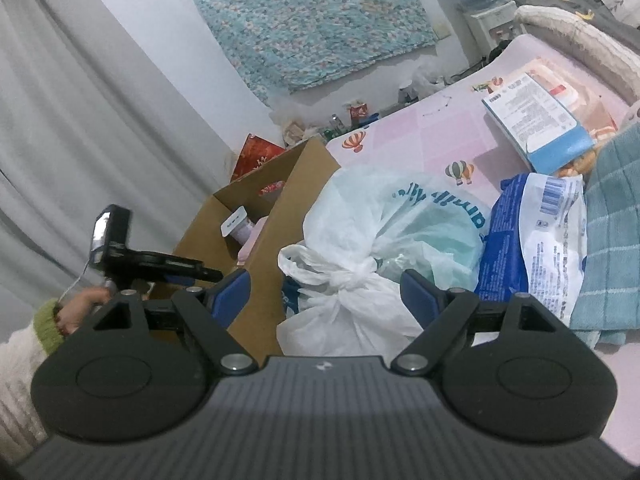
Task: Organize soft objects
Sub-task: 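Lower the gold packet into the box and open the left tool while the right tool returns to the pile, then move the right tool toward the blue checkered towel while the left tool withdraws from the box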
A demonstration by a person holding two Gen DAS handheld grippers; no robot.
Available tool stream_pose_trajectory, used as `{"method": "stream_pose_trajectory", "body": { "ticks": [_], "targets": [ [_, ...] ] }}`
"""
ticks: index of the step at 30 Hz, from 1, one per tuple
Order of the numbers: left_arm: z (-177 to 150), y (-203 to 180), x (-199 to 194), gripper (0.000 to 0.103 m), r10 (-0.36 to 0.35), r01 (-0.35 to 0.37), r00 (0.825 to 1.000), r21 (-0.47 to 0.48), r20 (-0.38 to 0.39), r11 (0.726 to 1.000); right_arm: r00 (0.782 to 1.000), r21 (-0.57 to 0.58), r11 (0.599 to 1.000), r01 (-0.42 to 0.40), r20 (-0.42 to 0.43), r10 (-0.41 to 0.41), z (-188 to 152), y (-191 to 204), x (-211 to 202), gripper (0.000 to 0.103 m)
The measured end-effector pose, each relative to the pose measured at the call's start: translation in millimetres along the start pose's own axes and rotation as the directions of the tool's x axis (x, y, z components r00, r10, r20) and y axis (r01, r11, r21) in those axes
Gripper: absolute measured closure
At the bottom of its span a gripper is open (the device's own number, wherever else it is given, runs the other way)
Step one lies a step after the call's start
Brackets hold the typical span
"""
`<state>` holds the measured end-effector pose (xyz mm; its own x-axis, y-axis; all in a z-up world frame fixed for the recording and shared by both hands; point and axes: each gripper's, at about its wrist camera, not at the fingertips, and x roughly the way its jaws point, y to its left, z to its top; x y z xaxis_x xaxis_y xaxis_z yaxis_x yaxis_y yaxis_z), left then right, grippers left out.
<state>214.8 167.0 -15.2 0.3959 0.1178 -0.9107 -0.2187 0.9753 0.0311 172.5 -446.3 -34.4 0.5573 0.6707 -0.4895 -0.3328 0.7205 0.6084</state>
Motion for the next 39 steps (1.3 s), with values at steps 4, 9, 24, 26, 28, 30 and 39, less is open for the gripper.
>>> {"method": "stream_pose_trajectory", "body": {
  "ticks": [4,9,24,26,28,30,39],
  "targets": [
    [-11,9,10,0.043,-0.16,0.141,0.979,-0.143,-0.128,0.98,1.0,0.013,1.0,-0.006,-0.008,0.006,-1,-1,5,0.021],
    [-16,13,38,0.046,-0.114,0.075,0.973,-0.19,-0.201,0.979,1.0,0.035,0.999,-0.014,-0.02,0.014,-3,-2,11,0.021],
    [2,14,58,0.039,-0.036,0.005,0.993,-0.256,-0.116,0.967,0.998,0.12,0.993,0.02,-0.063,-0.012,-18,-31,22,0.021],
    [7,12,59,0.038,-0.033,0.006,0.994,-0.258,-0.102,0.966,0.998,0.126,0.992,0.02,-0.064,-0.012,-19,-33,23,0.021],
    [6,12,58,0.036,-0.032,0.007,0.995,-0.257,-0.092,0.967,0.998,0.128,0.992,0.022,-0.063,-0.014,-19,-33,23,0.021],
    [7,14,55,0.035,-0.035,0.012,0.996,-0.259,-0.084,0.966,0.998,0.129,0.991,0.022,-0.062,-0.014,-19,-34,21,0.021],
    [-12,-2,-3,0.031,-0.083,0.08,0.996,-0.133,-0.015,0.988,0.999,0.134,0.991,0.019,-0.046,-0.013,-20,-31,12,0.021]
  ]
}}
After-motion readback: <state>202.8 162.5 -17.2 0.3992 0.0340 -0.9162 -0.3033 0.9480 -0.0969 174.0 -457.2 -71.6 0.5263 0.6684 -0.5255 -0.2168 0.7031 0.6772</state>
